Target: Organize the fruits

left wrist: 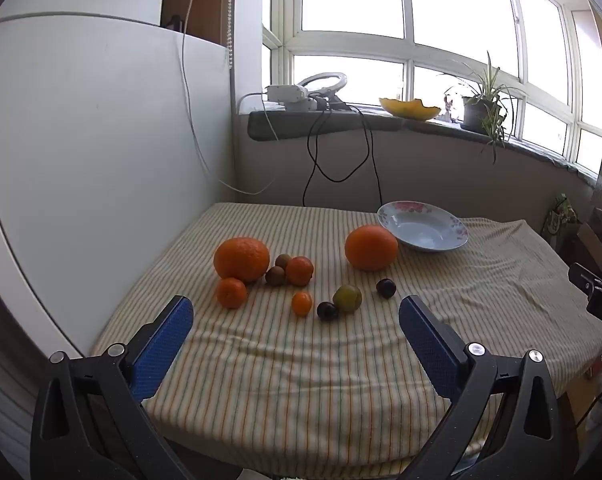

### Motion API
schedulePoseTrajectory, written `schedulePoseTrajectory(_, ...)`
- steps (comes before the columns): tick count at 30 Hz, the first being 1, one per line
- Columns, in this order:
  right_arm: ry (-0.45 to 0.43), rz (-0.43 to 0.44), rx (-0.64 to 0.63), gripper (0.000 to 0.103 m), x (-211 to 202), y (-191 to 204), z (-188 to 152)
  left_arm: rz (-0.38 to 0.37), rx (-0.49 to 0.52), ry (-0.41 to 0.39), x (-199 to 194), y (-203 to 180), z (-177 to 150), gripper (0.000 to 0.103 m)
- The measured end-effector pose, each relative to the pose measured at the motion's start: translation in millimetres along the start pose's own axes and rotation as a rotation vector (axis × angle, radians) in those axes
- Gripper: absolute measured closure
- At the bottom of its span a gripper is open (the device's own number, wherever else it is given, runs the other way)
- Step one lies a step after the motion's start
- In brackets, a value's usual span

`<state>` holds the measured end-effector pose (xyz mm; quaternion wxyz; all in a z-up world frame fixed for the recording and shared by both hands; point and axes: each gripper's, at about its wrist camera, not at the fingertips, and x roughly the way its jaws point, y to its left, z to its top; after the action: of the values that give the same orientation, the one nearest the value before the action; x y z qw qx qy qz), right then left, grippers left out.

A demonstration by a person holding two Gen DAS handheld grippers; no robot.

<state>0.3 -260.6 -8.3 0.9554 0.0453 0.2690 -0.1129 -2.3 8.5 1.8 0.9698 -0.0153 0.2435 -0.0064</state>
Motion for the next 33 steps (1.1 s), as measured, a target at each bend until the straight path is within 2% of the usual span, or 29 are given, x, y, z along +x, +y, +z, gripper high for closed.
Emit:
schedulePoseTrajectory(7,-0.008,-0.005,-0.01,0.0,0.6,1.1,0.4,0.028,0.004,0.013,5.2,-1.2,2.3,0.001)
schedulePoseTrajectory(33,-0.02,0.005,-0.024,0.0,-3.7,6.9,2.6,0.024,-0.005,0.008,2.0,0.6,3.8,0.001)
